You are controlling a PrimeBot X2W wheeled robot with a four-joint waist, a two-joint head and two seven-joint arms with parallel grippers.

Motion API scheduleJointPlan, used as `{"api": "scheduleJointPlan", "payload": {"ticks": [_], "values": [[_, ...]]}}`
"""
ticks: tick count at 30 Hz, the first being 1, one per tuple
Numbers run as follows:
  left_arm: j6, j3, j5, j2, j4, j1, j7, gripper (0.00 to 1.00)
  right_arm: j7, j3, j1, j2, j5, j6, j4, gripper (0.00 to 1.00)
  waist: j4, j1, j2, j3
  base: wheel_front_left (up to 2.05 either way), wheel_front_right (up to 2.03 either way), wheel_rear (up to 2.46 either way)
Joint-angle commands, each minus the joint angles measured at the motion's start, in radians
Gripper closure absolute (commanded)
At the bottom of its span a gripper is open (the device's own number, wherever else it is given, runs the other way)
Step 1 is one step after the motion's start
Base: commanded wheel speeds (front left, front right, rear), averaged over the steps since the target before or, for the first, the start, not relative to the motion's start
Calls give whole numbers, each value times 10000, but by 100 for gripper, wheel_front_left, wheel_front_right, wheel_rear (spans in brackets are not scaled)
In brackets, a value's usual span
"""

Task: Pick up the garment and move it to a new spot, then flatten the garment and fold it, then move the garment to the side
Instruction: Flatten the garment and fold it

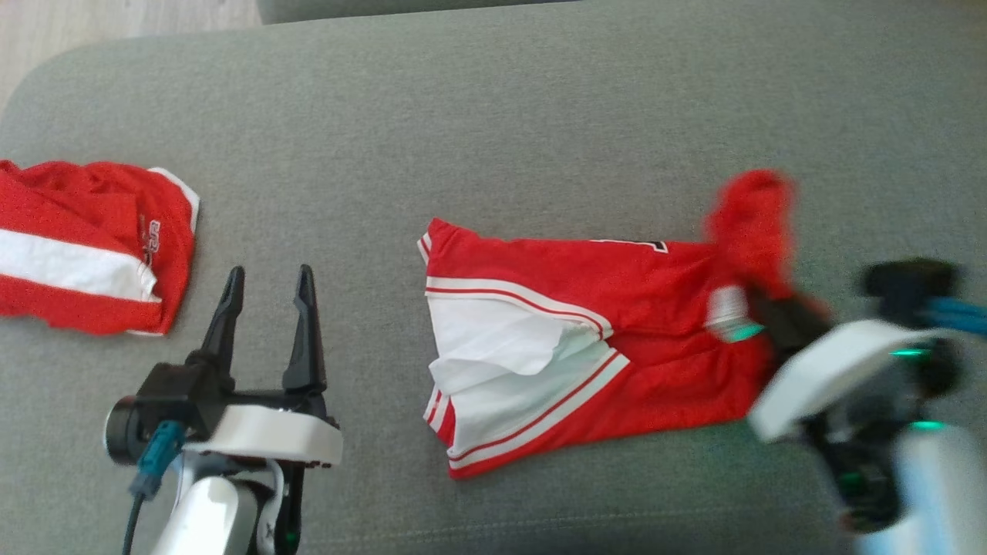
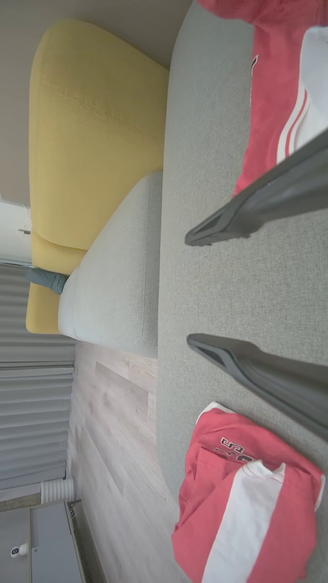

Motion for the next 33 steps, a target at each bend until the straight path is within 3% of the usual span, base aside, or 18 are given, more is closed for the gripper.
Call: {"api": "scheduleJointPlan", "payload": {"ticks": [1, 8, 14, 15, 16, 22, 26, 33], "values": [[-2, 264, -48, 59, -365, -297, -16, 0, 72, 1076, -581, 228, 358, -9, -386, 100, 107, 0, -1, 15, 0, 0, 0], [-116, 143, -109, 14, -195, -471, -35, 0, -678, 3781, -1088, 614, 1409, -9, 859, 100, 542, 0, -1, 191, 0, 0, 0], [-162, 53, -126, -72, -31, -620, -61, 0, -1844, 5027, -1513, 625, 2321, -9, 2239, 100, 874, 0, -1, 340, 0, 0, 0], [-160, 55, -128, -81, -14, -630, -67, 0, -2035, 5094, -1580, 625, 2404, -9, 2405, 53, 885, 0, -1, 359, 0, 0, 0], [-155, 60, -128, -89, 0, -636, -73, 0, -2194, 5165, -1642, 625, 2452, -9, 2562, 0, 889, 0, -1, 371, 0, 0, 0], [-107, 115, -123, -96, 48, -613, -97, 0, -3137, 5407, -2009, 626, 2571, -9, 2752, 0, 780, 0, -1, 354, 0, 0, 0], [-106, 140, -109, -55, 55, -595, -112, 0, -4127, 5280, -2357, 627, 2238, -9, 2112, 0, 583, 0, -1, 251, 0, 0, 0], [-27, 192, -62, 81, 19, -523, -117, 0, -4780, 3004, -2172, 307, 436, -9, 1193, 0, 290, 0, -1, 152, 0, 0, 0]]}}
